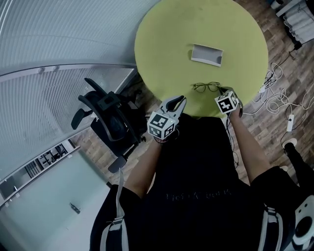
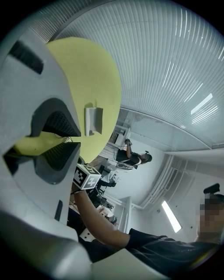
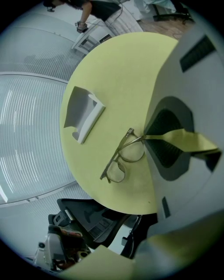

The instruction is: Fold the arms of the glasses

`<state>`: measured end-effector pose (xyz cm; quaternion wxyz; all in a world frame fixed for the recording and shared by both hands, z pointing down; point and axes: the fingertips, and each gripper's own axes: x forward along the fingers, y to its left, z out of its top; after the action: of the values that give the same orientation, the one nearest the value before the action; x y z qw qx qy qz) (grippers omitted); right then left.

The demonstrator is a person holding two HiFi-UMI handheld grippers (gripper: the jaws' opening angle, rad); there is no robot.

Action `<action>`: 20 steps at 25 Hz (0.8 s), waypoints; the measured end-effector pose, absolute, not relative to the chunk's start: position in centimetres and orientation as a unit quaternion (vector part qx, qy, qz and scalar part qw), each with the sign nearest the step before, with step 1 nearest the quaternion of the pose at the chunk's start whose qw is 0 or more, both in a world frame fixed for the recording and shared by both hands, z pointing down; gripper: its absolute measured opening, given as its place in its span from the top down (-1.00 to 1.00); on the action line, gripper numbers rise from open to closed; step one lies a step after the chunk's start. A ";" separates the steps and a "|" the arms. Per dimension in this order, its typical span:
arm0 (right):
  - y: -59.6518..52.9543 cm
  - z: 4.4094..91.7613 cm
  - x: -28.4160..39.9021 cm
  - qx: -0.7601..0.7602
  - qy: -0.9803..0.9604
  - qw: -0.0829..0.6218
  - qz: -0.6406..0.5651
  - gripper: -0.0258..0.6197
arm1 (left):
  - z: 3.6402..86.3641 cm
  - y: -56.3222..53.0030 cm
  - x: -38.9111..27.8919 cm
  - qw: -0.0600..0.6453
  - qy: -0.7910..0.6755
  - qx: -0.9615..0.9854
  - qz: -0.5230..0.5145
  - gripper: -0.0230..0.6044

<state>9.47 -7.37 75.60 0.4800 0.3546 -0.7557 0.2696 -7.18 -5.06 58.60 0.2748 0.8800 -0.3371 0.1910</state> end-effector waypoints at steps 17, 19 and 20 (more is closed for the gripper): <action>-6.9 69.8 10.4 0.406 -0.776 0.412 0.249 0.78 | 57.2 -5.3 -7.0 0.255 -0.327 0.896 0.161 0.85; -6.6 68.7 9.9 0.405 -0.784 0.399 0.250 0.79 | 56.9 -5.7 -7.1 0.246 -0.331 0.898 0.153 0.85; -6.5 68.3 9.7 0.405 -0.787 0.392 0.252 0.79 | 56.8 -5.8 -7.2 0.245 -0.332 0.899 0.149 0.85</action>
<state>9.72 -6.48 68.28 0.3915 0.4049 -0.7870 0.2518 -7.19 -5.79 56.79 0.2454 0.8986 -0.3318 0.1494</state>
